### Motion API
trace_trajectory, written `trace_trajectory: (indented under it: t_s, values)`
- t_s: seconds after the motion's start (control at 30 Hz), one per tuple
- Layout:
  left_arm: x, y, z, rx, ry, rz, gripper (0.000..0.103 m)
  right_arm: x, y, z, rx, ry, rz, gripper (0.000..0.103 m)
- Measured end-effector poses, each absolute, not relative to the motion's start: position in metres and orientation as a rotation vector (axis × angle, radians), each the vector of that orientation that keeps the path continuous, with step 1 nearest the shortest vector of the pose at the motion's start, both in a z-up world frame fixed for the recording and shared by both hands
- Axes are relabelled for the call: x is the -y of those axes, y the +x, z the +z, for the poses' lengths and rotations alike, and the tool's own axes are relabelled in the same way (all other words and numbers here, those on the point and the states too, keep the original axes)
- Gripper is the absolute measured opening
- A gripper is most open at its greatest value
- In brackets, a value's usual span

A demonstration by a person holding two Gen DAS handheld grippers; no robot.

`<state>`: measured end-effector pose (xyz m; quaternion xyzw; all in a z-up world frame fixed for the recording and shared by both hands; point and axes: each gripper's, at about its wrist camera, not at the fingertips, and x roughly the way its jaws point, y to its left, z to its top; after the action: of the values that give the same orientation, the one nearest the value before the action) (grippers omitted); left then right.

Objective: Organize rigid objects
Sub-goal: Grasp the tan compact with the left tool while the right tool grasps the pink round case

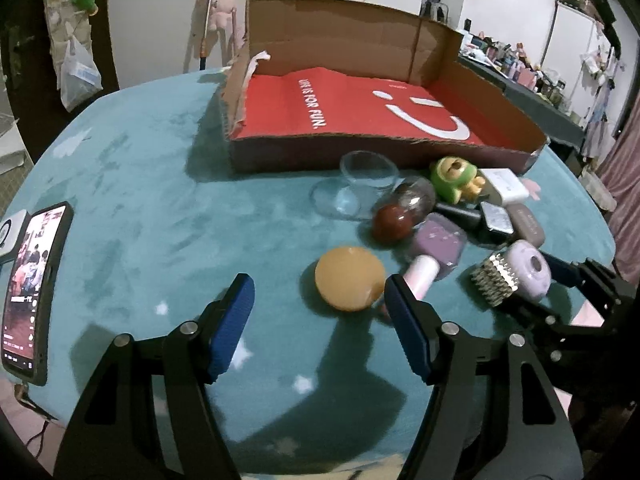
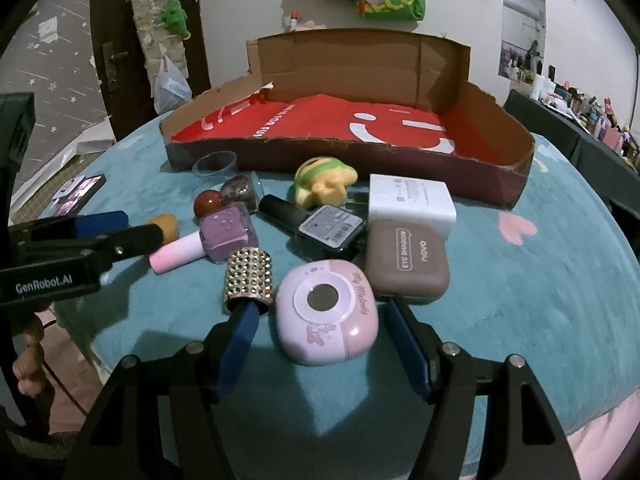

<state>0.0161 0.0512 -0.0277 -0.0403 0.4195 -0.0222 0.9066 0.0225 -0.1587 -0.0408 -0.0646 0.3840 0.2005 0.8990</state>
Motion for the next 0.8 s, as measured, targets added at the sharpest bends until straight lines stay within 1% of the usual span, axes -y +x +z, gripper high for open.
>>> trace_trajectory:
  t_s: [0.17,0.27,0.33,0.37,0.4,0.43,0.5,0.57,0.63,0.67,0.8]
  values:
    - [-0.042,0.021,-0.04,-0.894,-0.022,-0.024,0.066,0.157,0.022,-0.042,-0.787,-0.134,0.412,0.071]
    - [-0.039,0.027,-0.038,-0.877,-0.019,-0.012,0.066,0.155,0.022,-0.043,-0.779,-0.137,0.407,0.071]
    - [-0.04,0.031,-0.037,-0.87,-0.027,-0.004,0.064,0.154,0.023,-0.043,-0.776,-0.132,0.406,0.068]
    - [-0.039,0.032,-0.037,-0.867,-0.025,-0.006,0.062,0.154,0.023,-0.042,-0.775,-0.125,0.41,0.065]
    - [-0.038,0.032,-0.037,-0.866,-0.024,-0.013,0.054,0.154,0.023,-0.041,-0.774,-0.121,0.413,0.059]
    - [-0.036,0.032,-0.037,-0.863,-0.022,-0.025,0.045,0.154,0.024,-0.041,-0.772,-0.12,0.413,0.058]
    - [-0.033,0.031,-0.036,-0.864,-0.021,-0.041,0.036,0.153,0.025,-0.041,-0.775,-0.124,0.419,0.058]
    - [-0.031,0.028,-0.033,-0.861,-0.018,-0.048,0.036,0.153,0.024,-0.041,-0.775,-0.129,0.425,0.057]
    - [-0.032,0.025,-0.027,-0.853,-0.044,-0.079,0.036,0.155,0.024,-0.038,-0.777,-0.115,0.442,0.053]
    - [-0.032,0.023,-0.023,-0.844,-0.048,-0.085,0.036,0.158,0.022,-0.033,-0.765,-0.098,0.457,0.049]
    - [-0.028,0.023,-0.008,-0.81,-0.042,-0.093,0.036,0.158,0.019,-0.015,-0.733,-0.109,0.463,0.049]
